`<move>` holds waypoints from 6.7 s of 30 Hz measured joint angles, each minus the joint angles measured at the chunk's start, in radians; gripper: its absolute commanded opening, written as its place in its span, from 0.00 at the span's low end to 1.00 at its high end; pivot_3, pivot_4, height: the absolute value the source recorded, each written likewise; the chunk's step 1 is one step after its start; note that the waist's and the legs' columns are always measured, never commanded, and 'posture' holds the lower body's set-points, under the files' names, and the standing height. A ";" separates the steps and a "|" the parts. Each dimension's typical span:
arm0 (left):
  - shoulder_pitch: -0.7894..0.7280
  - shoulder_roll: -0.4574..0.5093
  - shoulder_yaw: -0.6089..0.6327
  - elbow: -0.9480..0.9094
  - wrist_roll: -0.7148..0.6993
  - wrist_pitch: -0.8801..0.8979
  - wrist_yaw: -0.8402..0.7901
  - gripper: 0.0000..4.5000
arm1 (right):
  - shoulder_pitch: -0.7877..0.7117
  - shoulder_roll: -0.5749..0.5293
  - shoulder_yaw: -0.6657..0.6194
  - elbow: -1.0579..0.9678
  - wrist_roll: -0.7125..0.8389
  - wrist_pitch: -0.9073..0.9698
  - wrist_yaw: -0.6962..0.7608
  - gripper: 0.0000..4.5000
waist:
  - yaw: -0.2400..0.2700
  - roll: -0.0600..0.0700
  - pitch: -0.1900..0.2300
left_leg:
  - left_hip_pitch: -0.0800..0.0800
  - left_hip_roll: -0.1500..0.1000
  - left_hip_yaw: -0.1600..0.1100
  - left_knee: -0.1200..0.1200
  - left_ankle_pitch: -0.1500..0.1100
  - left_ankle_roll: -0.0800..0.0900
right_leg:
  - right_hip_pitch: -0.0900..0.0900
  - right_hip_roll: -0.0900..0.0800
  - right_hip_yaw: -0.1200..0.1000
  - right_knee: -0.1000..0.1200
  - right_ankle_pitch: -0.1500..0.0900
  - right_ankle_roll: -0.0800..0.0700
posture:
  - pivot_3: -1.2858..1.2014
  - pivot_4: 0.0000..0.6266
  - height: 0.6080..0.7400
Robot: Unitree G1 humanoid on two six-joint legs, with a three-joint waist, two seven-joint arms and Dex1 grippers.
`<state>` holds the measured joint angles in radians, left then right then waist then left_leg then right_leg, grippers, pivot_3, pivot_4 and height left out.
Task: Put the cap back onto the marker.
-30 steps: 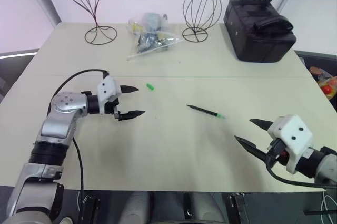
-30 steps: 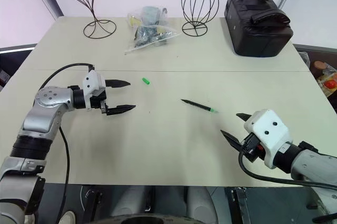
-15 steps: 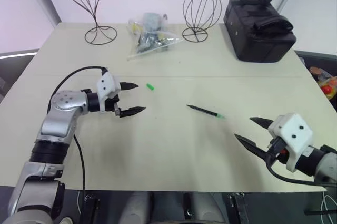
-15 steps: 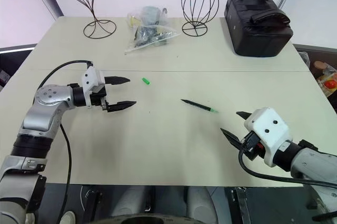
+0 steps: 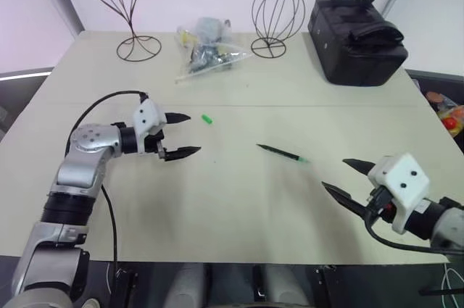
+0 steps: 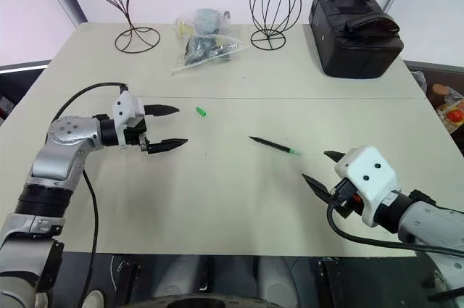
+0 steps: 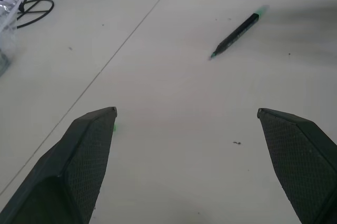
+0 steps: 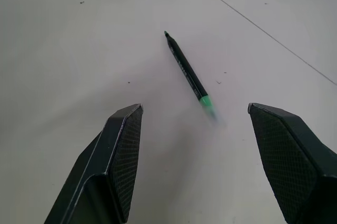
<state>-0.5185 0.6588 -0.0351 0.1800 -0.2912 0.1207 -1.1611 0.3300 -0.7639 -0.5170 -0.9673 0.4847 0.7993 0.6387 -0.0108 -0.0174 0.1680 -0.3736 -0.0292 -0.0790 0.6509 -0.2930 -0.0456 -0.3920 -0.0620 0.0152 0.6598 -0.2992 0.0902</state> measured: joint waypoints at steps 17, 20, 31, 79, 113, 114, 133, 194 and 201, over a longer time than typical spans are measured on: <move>-0.339 -0.129 -0.035 0.621 0.199 -0.355 0.089 1.00 | -0.060 0.035 0.095 -0.004 -0.036 -0.001 -0.122 0.72 | 0.002 -0.001 0.000 | -0.001 -0.002 0.000 0.002 0.000 0.000 | -0.001 0.000 -0.002 0.001 0.000 0.000 | 0.52 0.24 1.00; -0.397 -0.169 -0.043 0.749 0.227 -0.406 0.102 1.00 | -0.059 0.056 0.120 -0.014 -0.049 -0.001 -0.153 0.72 | 0.000 -0.001 0.001 | -0.001 -0.003 0.000 0.002 0.000 0.000 | -0.001 0.000 -0.002 0.001 0.000 0.000 | 0.52 0.24 1.00; -0.507 -0.272 -0.047 1.028 0.275 -0.417 0.156 1.00 | 0.024 0.117 0.166 -0.040 -0.091 -0.061 -0.284 0.72 | -0.001 -0.002 0.001 | -0.001 -0.006 0.000 0.003 0.000 0.000 | -0.002 0.000 -0.001 0.004 0.000 0.001 | 0.52 0.24 1.00; -0.466 -0.351 -0.008 1.093 0.313 -0.388 0.310 1.00 | 0.177 -0.004 0.178 -0.040 0.012 -0.210 -0.474 0.72 | 0.001 -0.003 0.001 | -0.001 -0.006 -0.001 0.011 -0.001 0.002 | 0.002 0.000 -0.002 0.006 0.001 0.002 | 0.52 0.24 1.00; -0.416 -0.345 0.021 1.054 0.315 -0.395 0.247 0.53 | 0.221 -0.070 0.156 -0.041 0.069 -0.245 -0.556 0.73 | -0.003 -0.003 0.001 | 0.000 -0.006 -0.001 0.012 -0.001 0.003 | 0.003 0.000 -0.001 0.006 0.001 0.003 | 0.52 0.24 1.00; -0.416 -0.347 0.020 1.053 0.314 -0.395 0.243 0.44 | 0.218 -0.070 0.156 -0.041 0.070 -0.245 -0.557 0.73 | -0.003 -0.003 0.001 | 0.000 -0.006 -0.001 0.012 -0.001 0.003 | 0.004 0.000 -0.001 0.006 0.001 0.003 | 0.52 0.24 1.00; -0.368 -0.325 0.022 0.984 0.295 -0.393 0.185 0.44 | 0.220 -0.071 0.152 -0.041 0.068 -0.245 -0.553 0.73 | -0.007 -0.003 0.001 | 0.000 -0.005 -0.001 0.012 -0.001 0.003 | 0.004 0.000 -0.001 0.006 0.002 0.004 | 0.52 0.24 1.00; -0.470 -0.354 0.005 1.118 0.415 -0.508 0.094 0.44 | -0.042 0.103 0.343 -0.045 -0.146 -0.088 -0.485 0.73 | -0.002 -0.004 0.001 | -0.002 -0.007 -0.002 0.013 -0.002 0.003 | 0.002 0.000 -0.002 0.006 0.002 0.004 | 0.52 0.24 1.00; -0.432 -0.346 -0.025 1.073 0.413 -0.596 -0.052 0.44 | -0.062 0.103 0.344 -0.045 -0.146 -0.083 -0.484 0.73 | -0.001 -0.004 0.001 | -0.002 -0.007 -0.002 0.013 -0.002 0.003 | 0.002 -0.001 -0.002 0.005 0.002 0.004 | 0.52 0.24 1.00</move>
<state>-0.9510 0.3131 -0.0601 1.2527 0.1219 -0.4757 -1.2135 0.2680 -0.6607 -0.1725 -1.0125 0.3385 0.7160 0.1552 -0.0120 -0.0212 0.1692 -0.3753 -0.0360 -0.0807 0.6640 -0.2946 -0.0422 -0.3895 -0.0627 0.0136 0.6653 -0.2971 0.0943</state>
